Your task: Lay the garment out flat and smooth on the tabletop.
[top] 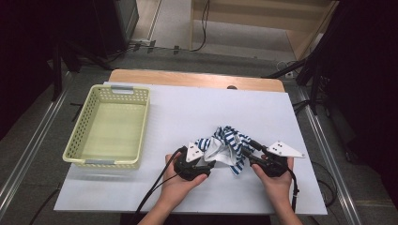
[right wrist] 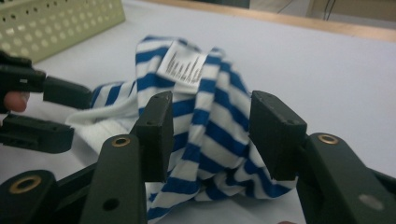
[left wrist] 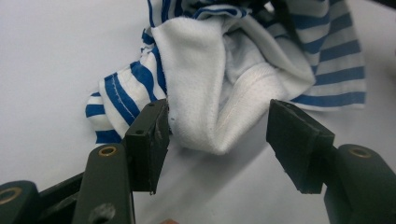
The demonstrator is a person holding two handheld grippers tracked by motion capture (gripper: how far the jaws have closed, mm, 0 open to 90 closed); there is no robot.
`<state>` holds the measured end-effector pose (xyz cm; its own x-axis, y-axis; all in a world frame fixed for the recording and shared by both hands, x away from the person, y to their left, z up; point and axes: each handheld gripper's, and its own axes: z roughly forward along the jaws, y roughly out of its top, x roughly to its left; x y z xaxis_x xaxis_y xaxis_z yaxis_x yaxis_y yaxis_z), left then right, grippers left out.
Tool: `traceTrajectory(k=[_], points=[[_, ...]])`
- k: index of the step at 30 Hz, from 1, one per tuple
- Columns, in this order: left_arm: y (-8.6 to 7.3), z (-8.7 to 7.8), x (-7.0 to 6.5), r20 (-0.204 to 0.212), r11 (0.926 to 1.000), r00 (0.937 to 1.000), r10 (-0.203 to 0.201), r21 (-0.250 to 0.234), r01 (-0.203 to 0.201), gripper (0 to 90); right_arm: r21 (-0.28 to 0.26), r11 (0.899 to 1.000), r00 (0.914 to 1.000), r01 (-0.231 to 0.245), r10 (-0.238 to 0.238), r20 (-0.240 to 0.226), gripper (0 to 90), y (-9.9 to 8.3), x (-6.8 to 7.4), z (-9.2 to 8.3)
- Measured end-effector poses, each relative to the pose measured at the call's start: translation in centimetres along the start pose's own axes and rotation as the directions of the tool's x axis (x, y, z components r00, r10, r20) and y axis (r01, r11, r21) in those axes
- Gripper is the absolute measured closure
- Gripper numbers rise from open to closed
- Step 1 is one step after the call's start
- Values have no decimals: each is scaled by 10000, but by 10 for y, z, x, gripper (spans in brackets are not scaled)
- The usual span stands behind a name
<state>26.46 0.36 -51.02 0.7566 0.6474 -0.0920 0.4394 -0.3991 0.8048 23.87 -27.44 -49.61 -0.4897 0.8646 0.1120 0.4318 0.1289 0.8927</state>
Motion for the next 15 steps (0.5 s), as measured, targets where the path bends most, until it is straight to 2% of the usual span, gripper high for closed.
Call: traceTrajectory(k=[2,4,6,8,12,15], points=[[1,5,-1,-76,9993,9999,130,338,-127,406,349,9993,9999,131,-133,50,592,-3,4,6],[2,9,-2,-94,9979,9998,167,627,-161,449,588,9982,9997,119,-131,213,671,-5,6,9],[2,8,-1,-329,9977,9994,148,665,-126,523,666,9977,9995,124,-143,286,764,-6,5,10],[2,9,0,-340,9972,9994,12,745,14,625,673,9976,9995,138,-157,275,827,-6,3,8],[2,7,3,-267,9976,9996,-56,686,75,735,556,9983,9992,156,-176,348,851,-5,-3,1],[2,3,6,-310,9986,9995,16,526,0,756,403,9991,9988,140,-158,458,855,-4,-9,-5]])
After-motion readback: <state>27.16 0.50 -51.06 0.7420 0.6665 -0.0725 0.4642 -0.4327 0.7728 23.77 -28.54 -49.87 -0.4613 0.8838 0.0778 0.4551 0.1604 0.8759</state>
